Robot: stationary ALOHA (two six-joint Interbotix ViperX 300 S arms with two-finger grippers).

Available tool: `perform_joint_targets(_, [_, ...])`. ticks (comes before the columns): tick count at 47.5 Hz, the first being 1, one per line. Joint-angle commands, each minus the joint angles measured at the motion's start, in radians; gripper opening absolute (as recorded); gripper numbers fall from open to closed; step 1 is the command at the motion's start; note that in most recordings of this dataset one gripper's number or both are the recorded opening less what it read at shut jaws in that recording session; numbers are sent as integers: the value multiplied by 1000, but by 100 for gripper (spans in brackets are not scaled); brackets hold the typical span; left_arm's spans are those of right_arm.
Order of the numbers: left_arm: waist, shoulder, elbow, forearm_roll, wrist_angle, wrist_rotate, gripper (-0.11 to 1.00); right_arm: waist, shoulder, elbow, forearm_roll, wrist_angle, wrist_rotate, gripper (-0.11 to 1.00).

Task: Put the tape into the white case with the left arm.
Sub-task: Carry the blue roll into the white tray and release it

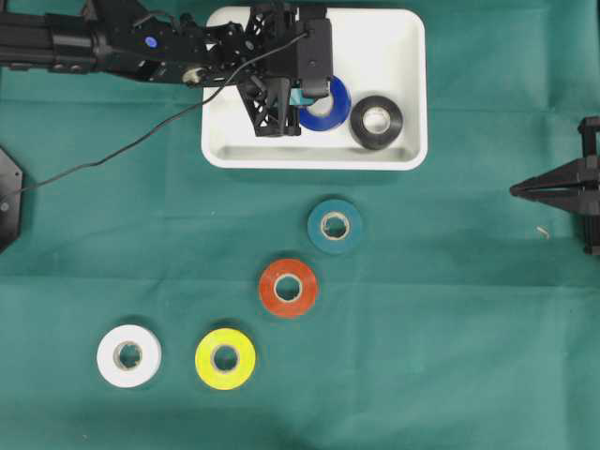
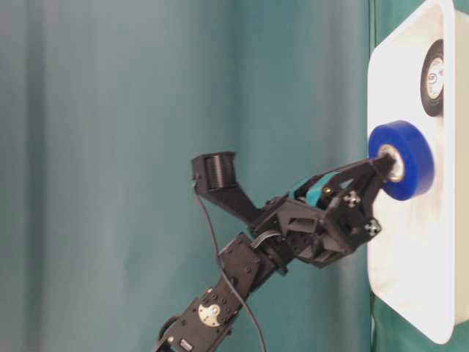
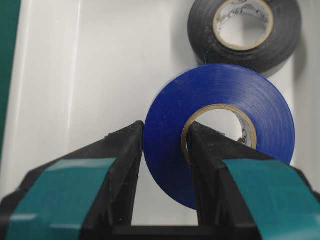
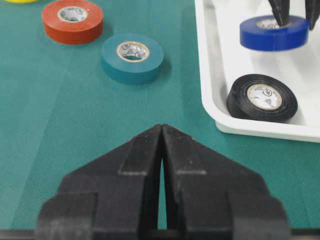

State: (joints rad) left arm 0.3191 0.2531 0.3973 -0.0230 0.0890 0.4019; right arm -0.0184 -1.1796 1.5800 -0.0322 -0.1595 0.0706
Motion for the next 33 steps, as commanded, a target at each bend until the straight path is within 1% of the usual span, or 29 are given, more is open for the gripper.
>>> perform_joint_targets(1, [-2,-14,-25,0,0,-2,26,0,5,-9,-2,-12,2,-9])
perform_joint_targets(15, [-2,-9,-20,0,5,-5,26,0,6,-9,-2,-12,2,-9])
perform_joint_targets(23, [0,-5,-29,0,46,-6,26,-2,6,-11,-2,-12,2,-9])
perform_joint_targets(31, [0,-6,-26,0,51,-2,27,0,6,-9,-2,-12,3,-9])
perform_joint_targets(33, [0,-8,-26,0,51,-2,33,0,6,-9,-2,-12,2,-9])
